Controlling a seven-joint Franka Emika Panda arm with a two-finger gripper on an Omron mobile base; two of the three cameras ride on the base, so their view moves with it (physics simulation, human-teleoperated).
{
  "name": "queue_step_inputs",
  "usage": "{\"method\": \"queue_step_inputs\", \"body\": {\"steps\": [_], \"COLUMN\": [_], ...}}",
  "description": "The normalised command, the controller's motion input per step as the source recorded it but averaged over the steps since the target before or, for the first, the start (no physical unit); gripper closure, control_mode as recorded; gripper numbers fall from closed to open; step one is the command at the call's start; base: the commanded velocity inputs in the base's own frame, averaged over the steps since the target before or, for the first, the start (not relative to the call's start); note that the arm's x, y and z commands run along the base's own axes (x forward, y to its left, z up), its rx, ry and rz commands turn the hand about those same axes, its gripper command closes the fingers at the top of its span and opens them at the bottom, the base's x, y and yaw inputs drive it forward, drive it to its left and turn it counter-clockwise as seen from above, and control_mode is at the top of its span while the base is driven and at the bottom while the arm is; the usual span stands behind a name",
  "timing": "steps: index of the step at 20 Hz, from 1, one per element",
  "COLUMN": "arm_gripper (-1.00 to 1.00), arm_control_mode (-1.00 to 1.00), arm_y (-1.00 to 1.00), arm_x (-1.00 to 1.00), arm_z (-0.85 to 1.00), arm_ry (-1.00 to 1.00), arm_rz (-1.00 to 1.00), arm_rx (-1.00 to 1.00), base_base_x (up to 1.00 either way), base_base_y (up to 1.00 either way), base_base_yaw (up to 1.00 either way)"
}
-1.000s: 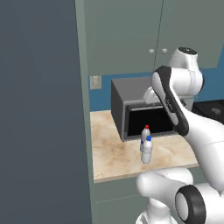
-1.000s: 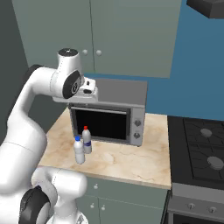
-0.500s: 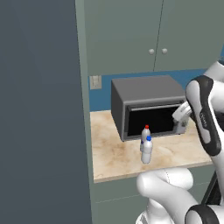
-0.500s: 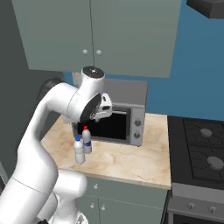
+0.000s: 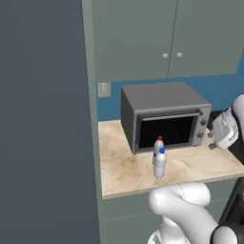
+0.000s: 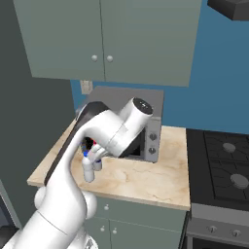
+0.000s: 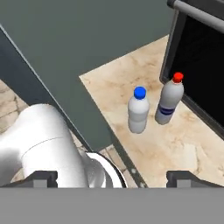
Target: Take the bottled waters from the counter and place them in the freezer to freeze. Close the freezer door after placing the bottles.
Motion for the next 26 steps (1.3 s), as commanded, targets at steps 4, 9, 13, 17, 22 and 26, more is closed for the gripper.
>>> {"method": "queue_step_inputs", "body": {"steps": [4, 9, 13, 17, 22, 26], "arm_gripper": [-1.00, -1.00, -1.00, -1.00, -1.00, -1.00], "arm_control_mode": [-1.00, -1.00, -1.00, -1.00, -1.00, -1.00], "arm_y": [-0.13, 0.00, 0.00, 0.00, 0.12, 0.20], "arm_x": [0.00, 0.00, 0.23, 0.37, 0.52, 0.34], "arm_z": [-0.38, -0.47, -0.36, -0.25, -0.14, -0.06], "arm_ry": [-0.20, -0.37, -0.35, -0.22, -0.01, 0.02], "arm_rz": [0.43, 0.28, 0.11, 0.04, 0.00, 0.04], "arm_rx": [0.17, 0.34, 0.40, 0.29, 0.03, 0.00], "base_base_x": [0.00, 0.00, 0.00, 0.00, 0.00, 0.00], "base_base_y": [0.00, 0.00, 0.00, 0.00, 0.00, 0.00], "base_base_yaw": [0.00, 0.00, 0.00, 0.00, 0.00, 0.00]}}
